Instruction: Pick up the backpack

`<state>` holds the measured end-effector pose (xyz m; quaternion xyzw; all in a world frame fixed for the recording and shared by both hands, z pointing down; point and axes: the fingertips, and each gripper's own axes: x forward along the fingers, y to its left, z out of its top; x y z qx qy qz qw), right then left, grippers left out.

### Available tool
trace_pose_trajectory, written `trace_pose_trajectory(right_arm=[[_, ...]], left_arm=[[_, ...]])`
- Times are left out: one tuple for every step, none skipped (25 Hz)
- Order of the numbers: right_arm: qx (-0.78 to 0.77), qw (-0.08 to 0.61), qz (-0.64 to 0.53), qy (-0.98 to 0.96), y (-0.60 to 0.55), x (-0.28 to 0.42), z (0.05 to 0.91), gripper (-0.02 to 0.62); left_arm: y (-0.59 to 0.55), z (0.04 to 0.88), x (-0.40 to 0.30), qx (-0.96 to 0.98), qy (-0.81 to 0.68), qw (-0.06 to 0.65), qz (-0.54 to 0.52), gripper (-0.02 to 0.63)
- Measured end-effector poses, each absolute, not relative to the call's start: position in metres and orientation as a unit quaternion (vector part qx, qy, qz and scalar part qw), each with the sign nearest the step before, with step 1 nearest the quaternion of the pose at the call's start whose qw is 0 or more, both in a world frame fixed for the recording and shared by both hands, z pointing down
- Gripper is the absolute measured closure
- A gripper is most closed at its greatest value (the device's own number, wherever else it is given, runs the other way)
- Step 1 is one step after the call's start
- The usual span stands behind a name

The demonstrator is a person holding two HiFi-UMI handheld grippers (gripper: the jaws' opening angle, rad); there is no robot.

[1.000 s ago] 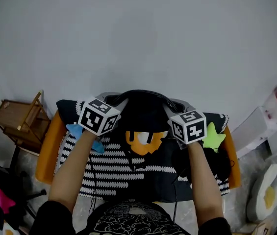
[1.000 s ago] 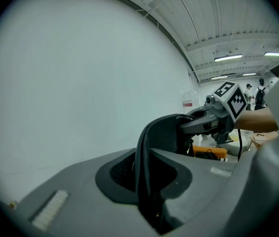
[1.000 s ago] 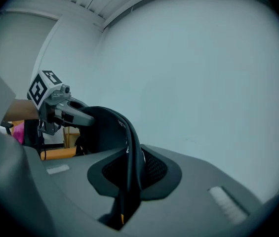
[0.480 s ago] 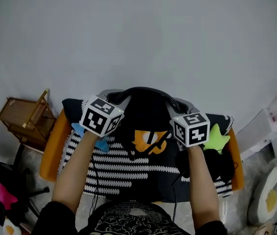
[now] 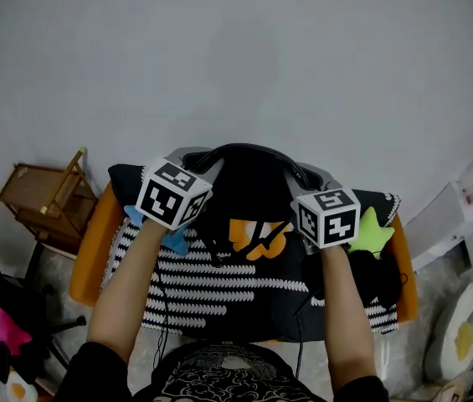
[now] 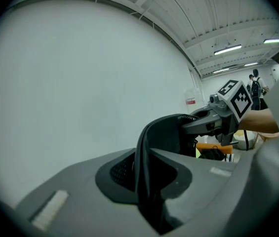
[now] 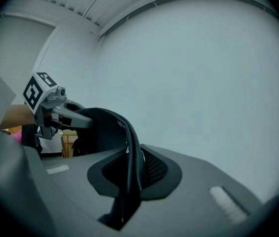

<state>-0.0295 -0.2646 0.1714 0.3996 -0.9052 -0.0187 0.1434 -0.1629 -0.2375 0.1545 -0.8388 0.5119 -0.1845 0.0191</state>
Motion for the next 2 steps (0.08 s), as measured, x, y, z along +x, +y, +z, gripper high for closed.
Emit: trace_pose_trajectory(right_arm=[[0.4,0.144,-0.019,-0.905,-0.2641,-0.0293,0.1715,0.541],[0.4,0.144,-0.019,-0.905,-0.2636,-0.029,0.1716,0.541]], left_arm=[[-0.237,0.1546,-0.1628,-0.839,0.512,0.019,-0.185,0.558],[-0.2365,0.1547,-0.1627,-0.839,0.512,0.02,-0.186,0.558]])
